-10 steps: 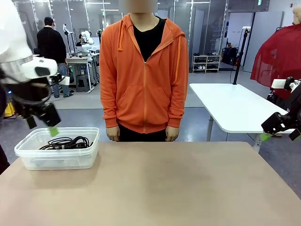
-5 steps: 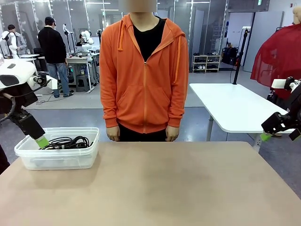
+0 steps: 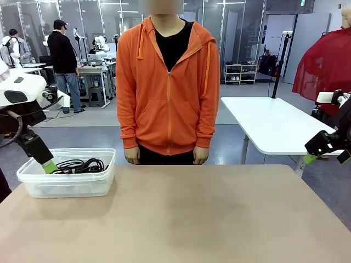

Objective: Organize and store the cables.
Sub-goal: Place the USB Extension Cable into the Organizing box.

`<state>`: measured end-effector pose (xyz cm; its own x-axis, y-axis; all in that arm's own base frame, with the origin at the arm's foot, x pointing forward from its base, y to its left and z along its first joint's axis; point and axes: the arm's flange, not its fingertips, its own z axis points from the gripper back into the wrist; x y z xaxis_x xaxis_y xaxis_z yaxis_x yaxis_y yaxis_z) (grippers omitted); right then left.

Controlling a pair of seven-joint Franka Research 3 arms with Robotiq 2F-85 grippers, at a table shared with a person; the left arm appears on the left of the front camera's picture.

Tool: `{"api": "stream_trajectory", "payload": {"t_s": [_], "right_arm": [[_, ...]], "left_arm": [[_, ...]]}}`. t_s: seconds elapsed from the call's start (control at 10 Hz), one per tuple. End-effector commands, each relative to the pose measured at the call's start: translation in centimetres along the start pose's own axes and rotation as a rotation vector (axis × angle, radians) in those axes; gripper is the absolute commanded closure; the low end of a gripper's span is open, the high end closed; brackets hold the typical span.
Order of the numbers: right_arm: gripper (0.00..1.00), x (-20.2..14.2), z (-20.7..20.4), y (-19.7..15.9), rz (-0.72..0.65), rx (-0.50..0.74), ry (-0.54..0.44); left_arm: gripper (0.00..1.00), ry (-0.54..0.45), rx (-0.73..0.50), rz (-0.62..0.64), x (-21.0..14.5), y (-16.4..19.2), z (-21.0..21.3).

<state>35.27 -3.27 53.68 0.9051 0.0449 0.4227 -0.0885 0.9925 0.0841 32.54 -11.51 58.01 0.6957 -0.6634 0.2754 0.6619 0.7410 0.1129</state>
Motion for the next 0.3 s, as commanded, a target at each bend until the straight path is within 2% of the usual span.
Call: {"api": "stream_trajectory", "payload": {"t_s": [0.0, 0.2], "right_arm": [[0.00, 0.13, 0.01, 0.13, 0.004, 0.000, 0.007], [0.00, 0.13, 0.01, 0.13, 0.004, 0.000, 0.007]], "left_arm": [[0.00, 0.009, 0.023, 0.018, 0.31, 0.06, 0.11], [0.00, 0.009, 0.023, 0.018, 0.31, 0.06, 0.11]]}}
